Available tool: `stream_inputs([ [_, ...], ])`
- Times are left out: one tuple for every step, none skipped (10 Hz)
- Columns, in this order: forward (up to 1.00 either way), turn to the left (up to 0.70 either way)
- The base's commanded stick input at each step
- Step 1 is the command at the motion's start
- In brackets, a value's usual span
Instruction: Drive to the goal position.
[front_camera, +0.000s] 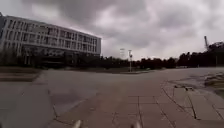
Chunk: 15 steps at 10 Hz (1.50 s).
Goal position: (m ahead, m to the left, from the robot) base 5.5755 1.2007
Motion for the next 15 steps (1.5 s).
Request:
stream_inputs([
  [1.00,0.00],
  [1.00,0.00],
  [1.00,0.00],
  [1.00,0.00],
  [1.00,0.00],
  [1.00,0.00],
  [1.00,0.00],
  [1.00,0.00],
  [1.00,0.00],
  [1.00,0.00],
  [1.00,0.00],
  [1.00,0.00],
  [1.00,0.00],
  [1.00,0.00],
  [1.00,0.00],
])
